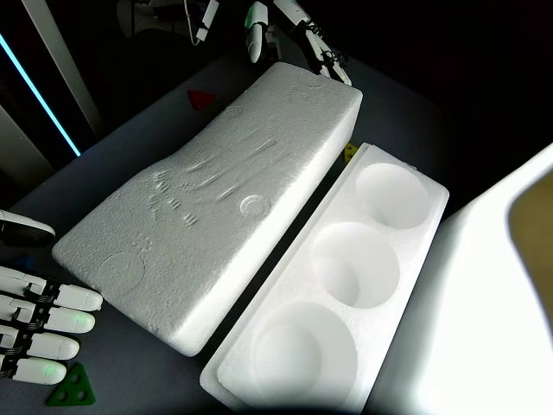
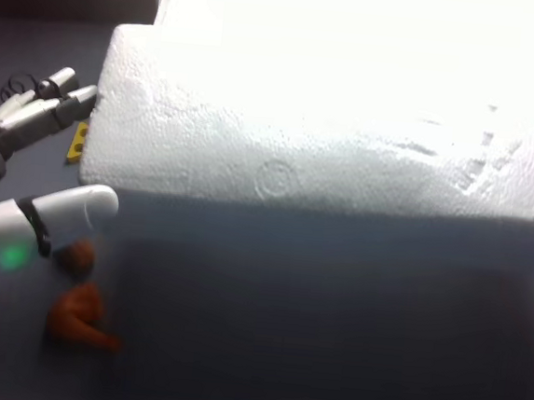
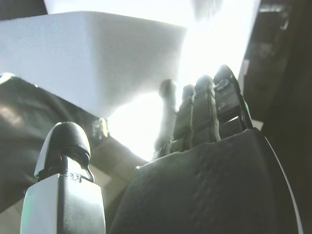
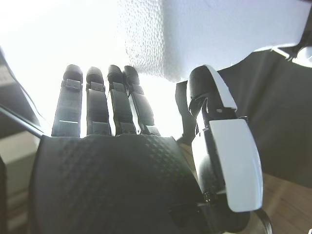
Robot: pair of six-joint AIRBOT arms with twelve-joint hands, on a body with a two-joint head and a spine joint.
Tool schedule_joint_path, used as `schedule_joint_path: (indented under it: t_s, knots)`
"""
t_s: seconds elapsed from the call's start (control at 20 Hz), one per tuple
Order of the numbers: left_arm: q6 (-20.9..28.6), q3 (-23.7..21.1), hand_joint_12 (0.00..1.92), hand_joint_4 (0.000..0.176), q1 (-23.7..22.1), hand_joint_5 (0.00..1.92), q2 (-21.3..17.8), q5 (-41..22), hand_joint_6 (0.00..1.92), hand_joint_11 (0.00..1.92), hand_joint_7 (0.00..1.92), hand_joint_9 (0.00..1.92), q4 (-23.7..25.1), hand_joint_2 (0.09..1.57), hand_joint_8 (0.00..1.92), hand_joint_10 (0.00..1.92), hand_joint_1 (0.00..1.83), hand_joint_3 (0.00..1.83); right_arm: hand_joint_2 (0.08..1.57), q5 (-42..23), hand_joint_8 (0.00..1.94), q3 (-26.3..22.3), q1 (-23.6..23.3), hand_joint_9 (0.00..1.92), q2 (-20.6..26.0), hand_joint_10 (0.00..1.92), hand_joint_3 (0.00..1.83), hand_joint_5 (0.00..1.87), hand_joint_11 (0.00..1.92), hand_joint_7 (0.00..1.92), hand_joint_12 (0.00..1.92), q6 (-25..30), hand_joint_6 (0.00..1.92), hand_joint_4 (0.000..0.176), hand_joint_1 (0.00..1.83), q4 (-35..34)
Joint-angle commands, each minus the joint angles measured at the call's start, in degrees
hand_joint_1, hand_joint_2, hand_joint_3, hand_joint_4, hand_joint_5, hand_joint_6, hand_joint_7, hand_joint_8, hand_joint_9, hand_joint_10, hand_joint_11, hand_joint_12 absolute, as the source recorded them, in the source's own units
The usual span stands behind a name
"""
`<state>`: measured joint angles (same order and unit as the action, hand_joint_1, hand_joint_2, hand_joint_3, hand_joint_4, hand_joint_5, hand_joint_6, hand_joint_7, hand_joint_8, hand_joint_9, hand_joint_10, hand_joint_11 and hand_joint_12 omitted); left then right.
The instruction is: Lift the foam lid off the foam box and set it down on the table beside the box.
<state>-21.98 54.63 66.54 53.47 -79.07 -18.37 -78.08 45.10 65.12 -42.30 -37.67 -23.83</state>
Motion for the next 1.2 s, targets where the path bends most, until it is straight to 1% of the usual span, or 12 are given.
schedule_joint_path:
  t_s: [0.0,0.15,0.2,0.35,0.4,0.55,0.6,0.65,0.75,0.85,0.95,1.15]
  knots:
    - [0.7,-0.4,0.0,0.019,0.0,0.29,0.5,-6.9,0.0,0.0,0.0,0.0,4.0,1.13,0.0,0.0,0.29,0.0,1.25,-8.0,0.03,-0.3,-0.1,0.04,0.1,0.02,0.0,0.2,0.01,0.09,0.01,0.8,0.1,0.0,0.39,2.8]
    - [1.2,-0.1,0.0,0.019,0.5,0.29,1.4,-6.0,0.0,0.0,0.0,0.0,3.6,1.12,0.0,0.0,0.29,0.0,1.25,-8.0,0.01,0.0,1.3,0.07,-0.4,0.06,0.0,0.24,0.0,0.12,0.76,1.3,0.01,0.0,0.42,1.5]
    - [1.4,0.1,0.0,0.024,0.5,0.29,1.8,-5.6,0.0,0.0,0.0,0.0,3.6,1.12,0.0,0.0,0.31,0.0,1.25,-8.0,0.0,0.2,1.7,0.05,-0.6,0.05,0.0,0.24,0.0,0.09,0.81,1.6,0.01,0.0,0.41,1.1]
    - [1.7,0.7,0.0,0.023,0.5,0.28,2.7,-4.3,0.0,0.0,0.0,0.0,3.6,1.14,0.0,0.0,0.29,0.0,1.26,-7.3,0.0,1.3,2.2,0.01,-1.7,0.05,0.0,0.25,0.0,0.06,0.52,2.4,0.01,0.0,0.44,0.3]
    - [1.7,1.0,0.0,0.015,0.5,0.28,3.0,-3.8,0.0,0.0,0.0,0.0,3.3,1.14,0.0,0.0,0.3,0.01,1.26,-7.0,0.0,1.7,2.2,0.02,-2.0,0.07,0.0,0.24,0.0,0.07,0.65,2.4,0.01,0.0,0.46,0.1]
    - [1.5,1.8,0.0,0.002,0.4,0.27,3.7,-2.2,0.0,0.0,0.0,0.0,2.6,1.15,0.0,0.0,0.28,0.01,1.27,-5.5,0.01,2.9,2.1,0.03,-3.0,0.1,0.0,0.25,0.0,0.08,0.86,2.6,0.01,0.0,0.48,-0.8]
    - [1.5,2.0,0.0,0.007,0.4,0.27,3.8,-1.9,0.0,0.0,0.0,0.0,2.5,1.14,0.0,0.0,0.27,0.0,1.27,-5.1,0.0,3.1,2.1,0.02,-3.1,0.09,0.0,0.23,0.0,0.07,0.87,2.7,0.0,0.0,0.47,-0.9]
    - [1.5,2.2,0.01,0.002,0.4,0.26,3.9,-1.5,0.0,0.01,0.0,0.0,2.2,1.14,0.0,0.0,0.28,0.0,1.27,-4.3,0.0,3.4,2.1,0.01,-3.3,0.09,0.0,0.19,0.0,0.04,0.88,2.7,0.0,0.0,0.47,-1.3]
    - [1.4,2.4,0.01,0.0,0.4,0.23,4.0,-0.7,0.0,0.02,0.0,0.0,1.9,1.13,0.0,0.0,0.31,0.0,1.26,-3.6,0.0,3.8,2.1,0.0,-3.7,0.0,0.0,0.1,0.0,0.0,0.77,2.9,0.0,0.0,0.47,-1.8]
    - [1.1,2.5,0.02,0.0,0.4,0.18,4.0,-0.3,0.0,0.02,0.0,0.0,1.5,1.13,0.0,0.0,0.31,0.0,1.24,-3.0,0.0,4.1,2.1,0.0,-3.9,0.0,0.0,0.01,0.0,0.0,0.39,2.9,0.0,0.0,0.46,-2.2]
    - [1.1,2.6,0.02,0.0,0.4,0.14,3.9,0.0,0.0,0.02,0.0,0.0,1.3,1.12,0.0,0.0,0.3,0.0,1.22,-2.7,0.0,4.2,2.2,0.0,-4.0,0.0,0.0,0.0,0.0,0.0,0.04,3.0,0.0,0.0,0.46,-2.6]
    - [0.7,2.8,0.0,0.0,0.7,0.08,3.9,0.4,0.0,0.01,0.0,0.0,0.2,1.11,0.0,0.0,0.31,0.0,1.2,-2.4,0.0,4.4,2.5,0.0,-4.0,0.0,0.0,0.0,0.0,0.0,0.0,3.0,0.0,0.0,0.43,-3.4]
